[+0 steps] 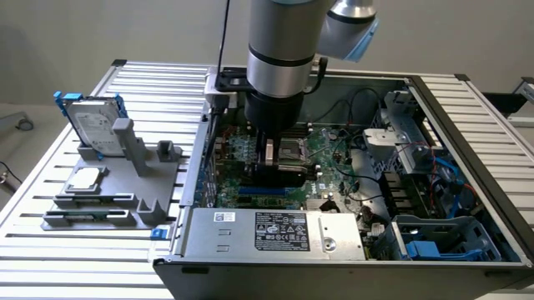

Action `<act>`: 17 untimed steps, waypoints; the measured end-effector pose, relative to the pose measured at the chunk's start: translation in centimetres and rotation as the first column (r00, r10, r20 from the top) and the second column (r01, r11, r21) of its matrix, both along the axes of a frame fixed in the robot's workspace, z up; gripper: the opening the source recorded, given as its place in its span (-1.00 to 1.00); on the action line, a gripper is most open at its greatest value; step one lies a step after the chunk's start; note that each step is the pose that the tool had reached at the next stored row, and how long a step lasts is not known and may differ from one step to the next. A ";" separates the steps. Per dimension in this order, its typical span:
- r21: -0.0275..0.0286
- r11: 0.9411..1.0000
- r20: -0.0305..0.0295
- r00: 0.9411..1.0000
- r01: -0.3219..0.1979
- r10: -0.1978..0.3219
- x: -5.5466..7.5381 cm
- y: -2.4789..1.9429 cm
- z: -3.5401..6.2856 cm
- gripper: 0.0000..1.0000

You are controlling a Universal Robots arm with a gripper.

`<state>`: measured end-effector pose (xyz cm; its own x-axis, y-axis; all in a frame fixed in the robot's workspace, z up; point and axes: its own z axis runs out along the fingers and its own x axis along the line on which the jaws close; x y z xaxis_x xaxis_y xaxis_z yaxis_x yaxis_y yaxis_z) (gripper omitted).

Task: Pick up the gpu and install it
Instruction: 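Insert the gpu into the slot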

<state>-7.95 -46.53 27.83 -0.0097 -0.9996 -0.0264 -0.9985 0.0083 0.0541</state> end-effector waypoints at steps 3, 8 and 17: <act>0.000 1.000 0.000 1.000 0.000 0.000 0.0 -0.01 -0.15 -0.47; 0.000 1.000 0.000 1.000 -0.001 0.001 0.0 -0.08 -0.31 -0.47; 0.000 1.000 0.000 1.000 -0.004 0.004 0.0 -0.11 -0.71 -0.47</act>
